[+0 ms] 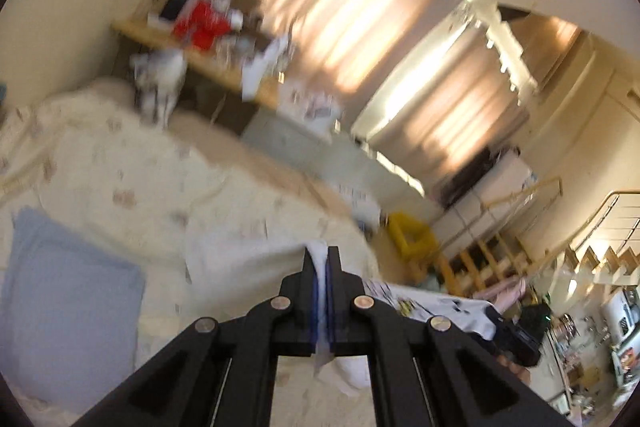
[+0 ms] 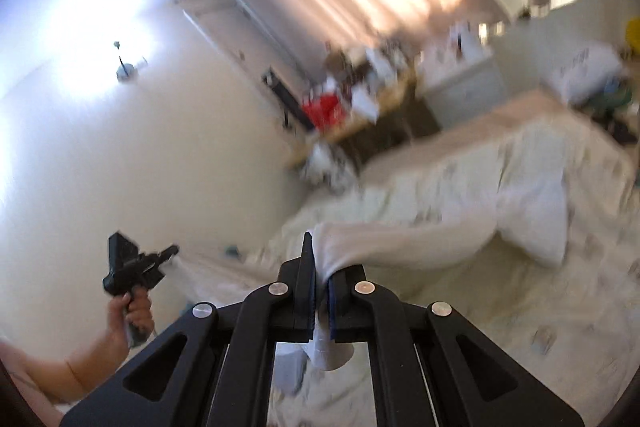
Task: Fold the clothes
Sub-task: 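Lift the white T-shirt high with both tools and shake it out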
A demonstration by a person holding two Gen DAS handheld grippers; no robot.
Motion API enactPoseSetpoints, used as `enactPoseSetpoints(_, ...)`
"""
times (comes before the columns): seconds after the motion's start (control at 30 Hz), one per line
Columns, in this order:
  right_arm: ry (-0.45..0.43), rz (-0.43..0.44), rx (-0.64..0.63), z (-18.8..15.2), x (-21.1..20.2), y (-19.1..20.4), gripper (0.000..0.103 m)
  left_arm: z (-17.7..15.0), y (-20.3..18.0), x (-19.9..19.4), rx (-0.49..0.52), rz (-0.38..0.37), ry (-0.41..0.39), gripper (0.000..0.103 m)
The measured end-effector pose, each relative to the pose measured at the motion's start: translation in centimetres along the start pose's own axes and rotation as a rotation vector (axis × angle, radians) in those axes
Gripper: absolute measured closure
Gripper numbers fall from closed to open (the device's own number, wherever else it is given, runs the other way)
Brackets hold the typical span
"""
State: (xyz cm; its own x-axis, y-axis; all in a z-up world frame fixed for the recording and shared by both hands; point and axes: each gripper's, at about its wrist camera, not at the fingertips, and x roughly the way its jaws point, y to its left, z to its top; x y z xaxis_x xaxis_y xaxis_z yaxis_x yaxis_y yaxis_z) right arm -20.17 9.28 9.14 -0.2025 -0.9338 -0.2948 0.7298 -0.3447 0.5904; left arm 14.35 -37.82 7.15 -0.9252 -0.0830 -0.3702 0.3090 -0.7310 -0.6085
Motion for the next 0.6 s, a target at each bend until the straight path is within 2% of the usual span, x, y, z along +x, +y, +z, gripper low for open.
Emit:
enactPoseSetpoints(0.27,-0.203,-0.099,-0.131,8.8,-8.4,9.7,0.099,6.3,-5.5,-5.5,0.049,-0.066,-0.259,0.100)
enactPoseSetpoints(0.37,-0.243,-0.131,-0.146,11.4,-9.6,11.6,0.099,8.3,-7.5,-6.2,0.070,-0.073,-0.339,0.101)
enactPoseSetpoints(0.5,-0.194,-0.179,-0.086,14.8,-7.0,10.8,0.099,10.6,-8.8,-3.6,0.088,-0.027,-0.349,0.100)
enactPoseSetpoints(0.6,-0.143,-0.234,-0.080,17.0,-3.6,8.6,0.100,12.5,-9.2,0.3,0.092,0.048,-0.320,0.100)
